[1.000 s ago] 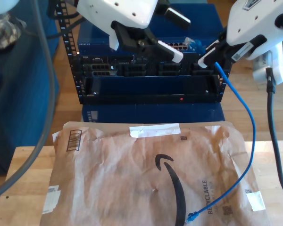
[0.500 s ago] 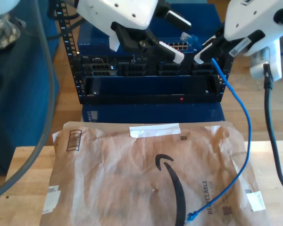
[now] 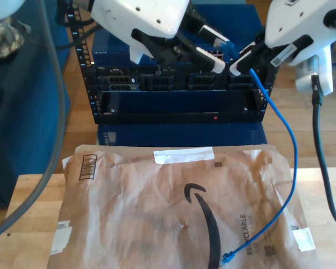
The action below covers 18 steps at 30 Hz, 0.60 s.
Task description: Grab the cable and plug it in
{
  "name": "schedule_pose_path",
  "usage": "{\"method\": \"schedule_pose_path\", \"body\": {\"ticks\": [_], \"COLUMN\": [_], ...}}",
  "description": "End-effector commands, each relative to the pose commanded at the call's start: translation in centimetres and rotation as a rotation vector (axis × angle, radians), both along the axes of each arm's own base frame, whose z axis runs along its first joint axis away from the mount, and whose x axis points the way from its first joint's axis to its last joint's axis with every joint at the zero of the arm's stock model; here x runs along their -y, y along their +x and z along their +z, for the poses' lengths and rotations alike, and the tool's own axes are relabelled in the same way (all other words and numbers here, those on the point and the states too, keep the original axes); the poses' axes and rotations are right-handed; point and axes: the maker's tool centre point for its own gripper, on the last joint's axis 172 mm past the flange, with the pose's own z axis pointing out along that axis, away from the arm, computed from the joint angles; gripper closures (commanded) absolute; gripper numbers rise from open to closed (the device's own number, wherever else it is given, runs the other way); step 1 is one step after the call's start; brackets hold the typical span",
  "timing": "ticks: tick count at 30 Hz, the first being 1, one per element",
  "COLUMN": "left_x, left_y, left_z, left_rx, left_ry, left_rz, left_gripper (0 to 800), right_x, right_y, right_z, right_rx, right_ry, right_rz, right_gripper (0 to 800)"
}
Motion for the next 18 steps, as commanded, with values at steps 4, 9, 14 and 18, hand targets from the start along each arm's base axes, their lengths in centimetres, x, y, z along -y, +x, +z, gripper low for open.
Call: {"method": "schedule_pose_path", "body": {"ticks": [4, 9, 14, 18], "left_x": [0.00, -0.05, -0.05, -0.05], "left_y": [-0.03, -0.02, 0.06, 0.18], "left_z": [0.12, 0.27, 0.28, 0.23], "left_rx": [0.002, 0.005, 0.007, 0.007], "left_ry": [0.000, -0.002, -0.002, -0.002], "left_rz": [0.001, 0.004, 0.006, 0.010], "left_gripper": [498, 498, 498, 508], "right_x": [0.00, 0.00, 0.00, -0.03], "right_y": [0.00, 0.00, -0.03, -0.04], "right_z": [0.00, 0.00, 0.06, 0.08], "right_rx": [0.000, 0.000, 0.002, 0.001], "right_ry": [0.000, 0.000, 0.000, 0.002], "right_rz": [0.000, 0.000, 0.000, 0.000], "right_gripper": [770, 770, 770, 770]}}
